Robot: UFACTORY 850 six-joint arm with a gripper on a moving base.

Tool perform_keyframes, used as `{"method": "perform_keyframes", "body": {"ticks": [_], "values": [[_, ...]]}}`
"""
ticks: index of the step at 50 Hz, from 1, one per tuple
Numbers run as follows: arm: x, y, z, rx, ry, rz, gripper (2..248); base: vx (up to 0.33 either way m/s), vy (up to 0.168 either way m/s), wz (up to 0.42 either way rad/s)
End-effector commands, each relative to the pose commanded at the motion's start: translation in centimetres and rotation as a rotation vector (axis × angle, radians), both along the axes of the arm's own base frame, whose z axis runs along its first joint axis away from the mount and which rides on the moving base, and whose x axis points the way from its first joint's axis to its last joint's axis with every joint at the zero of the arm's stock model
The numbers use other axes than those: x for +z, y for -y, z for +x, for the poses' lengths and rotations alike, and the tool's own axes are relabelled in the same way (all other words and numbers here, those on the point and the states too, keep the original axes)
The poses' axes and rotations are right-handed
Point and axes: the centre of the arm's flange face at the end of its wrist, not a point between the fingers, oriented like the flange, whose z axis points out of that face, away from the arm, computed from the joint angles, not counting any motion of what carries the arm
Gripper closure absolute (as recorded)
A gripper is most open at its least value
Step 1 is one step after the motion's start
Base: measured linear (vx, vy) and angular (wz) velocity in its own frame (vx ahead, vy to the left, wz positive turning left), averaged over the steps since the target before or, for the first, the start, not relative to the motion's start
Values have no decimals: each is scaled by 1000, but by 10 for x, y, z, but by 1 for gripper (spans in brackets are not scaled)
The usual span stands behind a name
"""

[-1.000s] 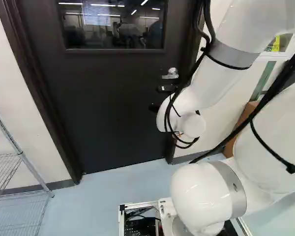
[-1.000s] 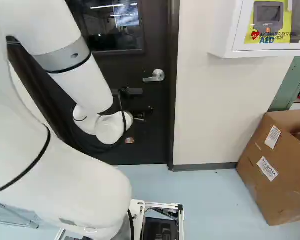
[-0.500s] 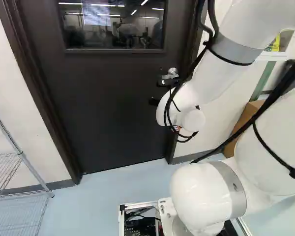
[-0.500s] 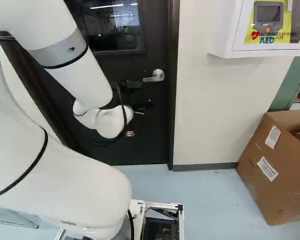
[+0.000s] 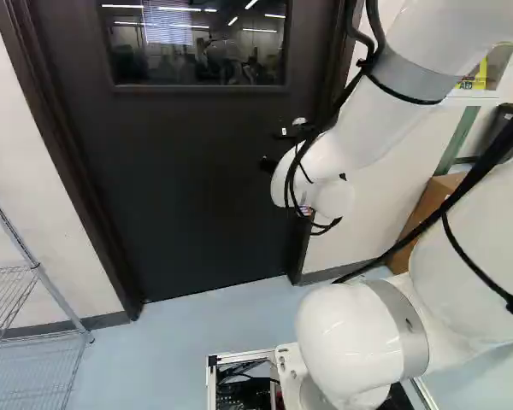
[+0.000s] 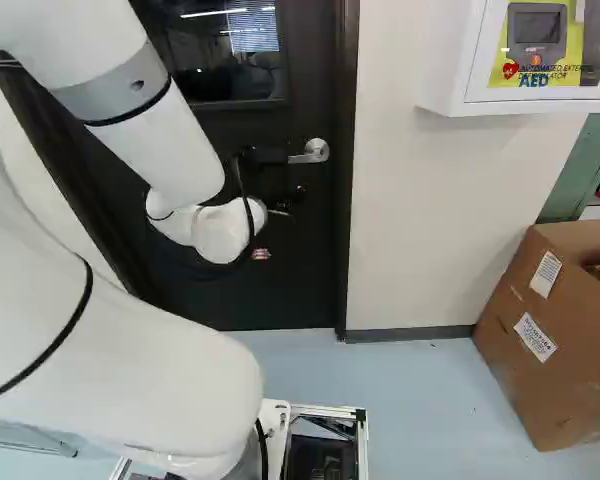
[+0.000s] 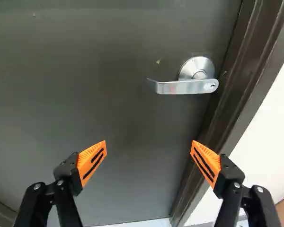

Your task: Open the door and move inside

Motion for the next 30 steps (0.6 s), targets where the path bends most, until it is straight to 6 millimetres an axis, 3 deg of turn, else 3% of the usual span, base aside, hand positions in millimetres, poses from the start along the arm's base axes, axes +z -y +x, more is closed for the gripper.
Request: {"method": "perform_keyframes", "body": {"ticks": [30], "values": [[30, 0, 15, 0, 73, 0, 3, 0, 0, 0]]}}
